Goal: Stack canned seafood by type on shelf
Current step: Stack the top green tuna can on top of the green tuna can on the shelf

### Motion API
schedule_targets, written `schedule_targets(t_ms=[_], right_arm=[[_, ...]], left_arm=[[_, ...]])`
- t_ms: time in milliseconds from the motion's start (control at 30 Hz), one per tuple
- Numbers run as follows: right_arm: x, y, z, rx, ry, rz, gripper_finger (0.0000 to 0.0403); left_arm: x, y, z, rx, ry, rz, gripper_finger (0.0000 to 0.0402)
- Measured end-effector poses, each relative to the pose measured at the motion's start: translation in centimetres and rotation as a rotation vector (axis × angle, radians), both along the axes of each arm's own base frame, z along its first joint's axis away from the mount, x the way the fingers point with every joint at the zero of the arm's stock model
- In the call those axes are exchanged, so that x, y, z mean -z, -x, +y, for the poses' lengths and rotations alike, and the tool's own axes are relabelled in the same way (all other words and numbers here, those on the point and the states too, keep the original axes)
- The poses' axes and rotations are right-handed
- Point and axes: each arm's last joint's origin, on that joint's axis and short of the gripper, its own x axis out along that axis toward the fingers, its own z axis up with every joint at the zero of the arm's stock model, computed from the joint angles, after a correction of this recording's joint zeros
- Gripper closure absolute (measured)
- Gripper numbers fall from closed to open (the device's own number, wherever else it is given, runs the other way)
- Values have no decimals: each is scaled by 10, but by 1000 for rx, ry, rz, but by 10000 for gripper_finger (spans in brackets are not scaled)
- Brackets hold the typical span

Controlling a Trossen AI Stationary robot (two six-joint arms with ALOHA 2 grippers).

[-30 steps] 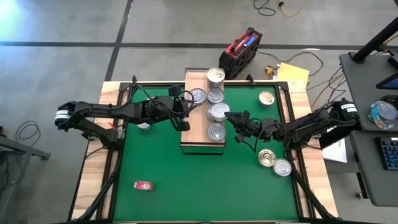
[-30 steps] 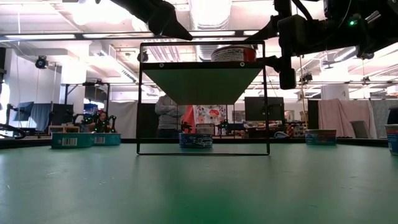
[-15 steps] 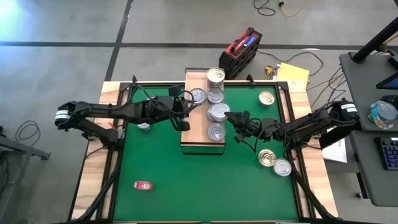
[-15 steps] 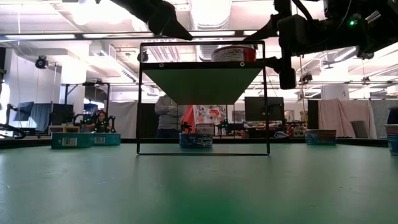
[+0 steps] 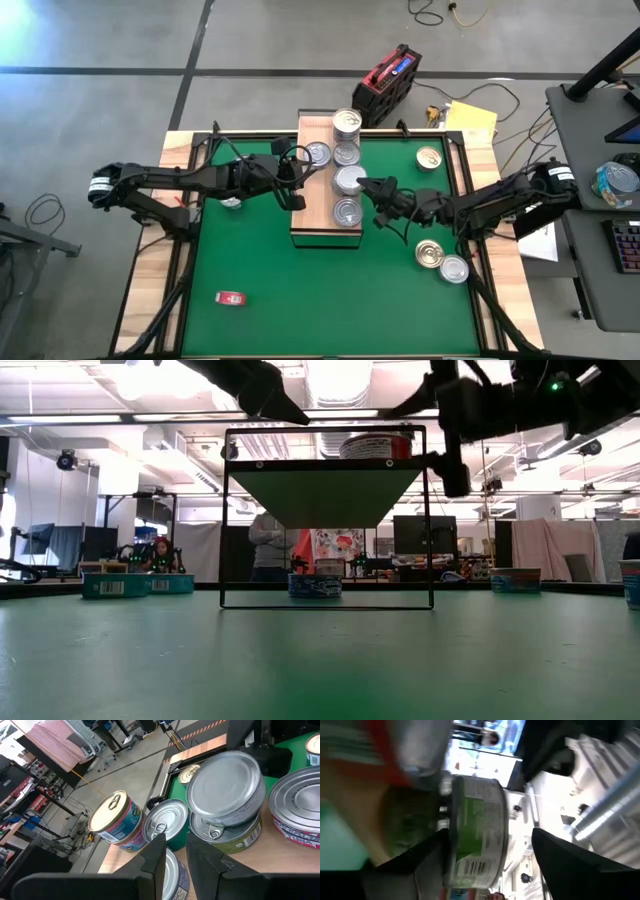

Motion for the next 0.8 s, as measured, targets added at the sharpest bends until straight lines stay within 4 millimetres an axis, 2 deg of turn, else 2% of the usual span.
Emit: schedule_targets(t_ms=[133,433,800], right_arm=[[2,-1,0,29,3,47,124],[-3,-2,-1,60,6,36,132],[-11,-6,-1,66,5,23,109]], left_arm=[[0,0,0,0,0,0,341],[0,0,0,-2,7,-3,341],[0,0,0,-2,7,0,341]])
